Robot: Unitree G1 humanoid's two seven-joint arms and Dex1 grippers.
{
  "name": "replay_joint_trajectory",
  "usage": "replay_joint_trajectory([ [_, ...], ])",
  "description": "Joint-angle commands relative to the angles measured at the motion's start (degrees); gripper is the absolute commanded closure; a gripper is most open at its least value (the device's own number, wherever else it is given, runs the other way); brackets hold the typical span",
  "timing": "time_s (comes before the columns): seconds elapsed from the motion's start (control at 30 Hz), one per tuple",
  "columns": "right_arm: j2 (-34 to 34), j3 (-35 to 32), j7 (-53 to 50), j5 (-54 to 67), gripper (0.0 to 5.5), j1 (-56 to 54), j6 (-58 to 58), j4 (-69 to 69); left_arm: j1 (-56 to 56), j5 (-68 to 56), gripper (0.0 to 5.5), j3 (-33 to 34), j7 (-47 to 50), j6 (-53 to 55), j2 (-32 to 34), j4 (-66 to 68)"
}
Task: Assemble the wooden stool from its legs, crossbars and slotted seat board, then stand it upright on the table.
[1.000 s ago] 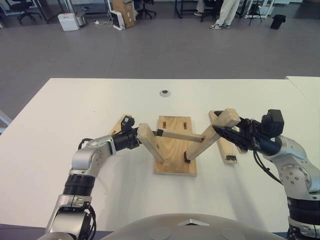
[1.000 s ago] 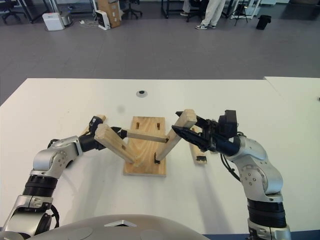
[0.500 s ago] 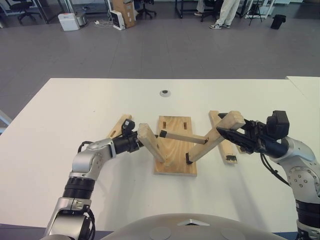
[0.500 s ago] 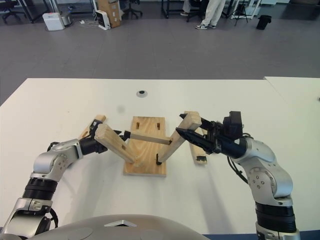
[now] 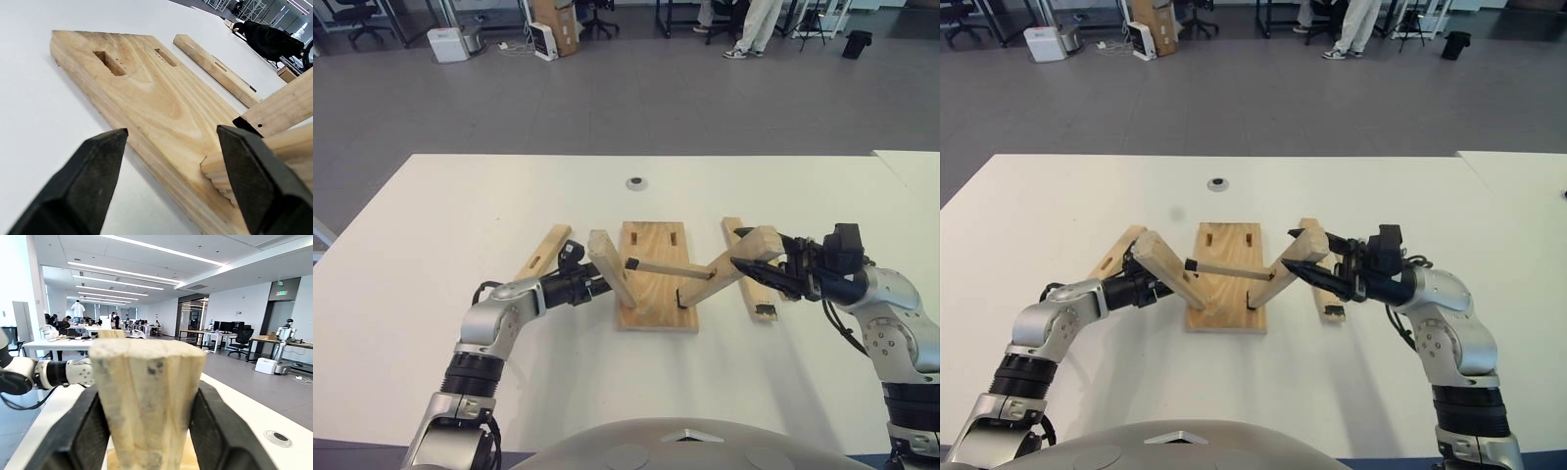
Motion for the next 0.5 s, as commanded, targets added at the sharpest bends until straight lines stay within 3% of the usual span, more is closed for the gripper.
replay_joint_trajectory([
  [0.03, -2.6, 2.6, 1.7, -4.6, 3.35, 3.6, 0.7, 1.3, 0.7, 0.7, 2.15, 0.0, 0.7, 0.0, 0.0, -0.6],
  [0.5, -7.4, 13.4, 2.2, -7.9, 3.36, -5.2, 8.5, 13.8, -0.1, 1.1, 2.15, -1.5, 0.7, -0.1, -0.8, -0.1],
])
